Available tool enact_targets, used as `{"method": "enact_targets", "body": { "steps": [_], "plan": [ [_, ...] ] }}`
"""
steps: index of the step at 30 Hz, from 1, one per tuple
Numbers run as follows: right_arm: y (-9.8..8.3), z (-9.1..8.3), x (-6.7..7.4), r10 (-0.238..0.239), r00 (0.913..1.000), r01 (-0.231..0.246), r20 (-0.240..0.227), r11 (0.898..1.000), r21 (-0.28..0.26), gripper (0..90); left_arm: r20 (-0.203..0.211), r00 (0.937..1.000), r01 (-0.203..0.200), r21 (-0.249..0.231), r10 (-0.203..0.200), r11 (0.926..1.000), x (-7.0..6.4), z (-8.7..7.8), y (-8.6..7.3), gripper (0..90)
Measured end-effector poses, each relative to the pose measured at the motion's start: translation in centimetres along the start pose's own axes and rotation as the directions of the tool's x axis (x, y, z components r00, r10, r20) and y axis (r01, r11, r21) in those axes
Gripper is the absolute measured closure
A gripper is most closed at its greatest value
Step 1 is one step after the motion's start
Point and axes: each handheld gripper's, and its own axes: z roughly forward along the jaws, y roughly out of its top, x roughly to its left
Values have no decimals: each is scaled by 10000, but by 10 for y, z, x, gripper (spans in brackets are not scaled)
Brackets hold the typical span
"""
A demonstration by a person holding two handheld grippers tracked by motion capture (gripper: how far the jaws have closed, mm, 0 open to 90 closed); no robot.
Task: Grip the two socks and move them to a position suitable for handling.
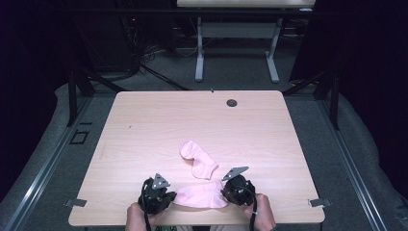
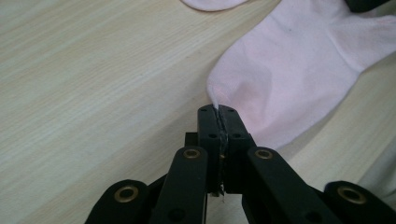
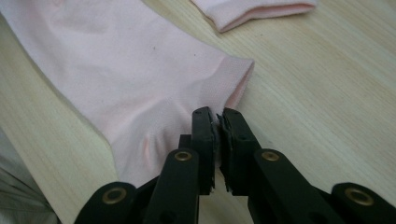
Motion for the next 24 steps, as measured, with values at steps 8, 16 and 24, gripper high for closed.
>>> {"method": "enact_targets", "body": {
  "steps": [8, 16, 24],
  "plan": [
    [-1, -6, -6, 175, 9993, -179, -326, 9998, -130, 660, 310, 9995, 76, -48, -74, 10000, 4, -2, 3, 591],
    [10, -18, -22, 988, 9934, -1034, -576, 9911, -840, 337, -315, 9994, 108, -721, -131, 9973, 38, -15, 44, 229],
    [44, -5, -35, 1395, 9899, -1415, -269, 9851, -981, 341, -507, 9987, 11, -865, -55, 9963, 77, 12, 104, 207]
  ]
}}
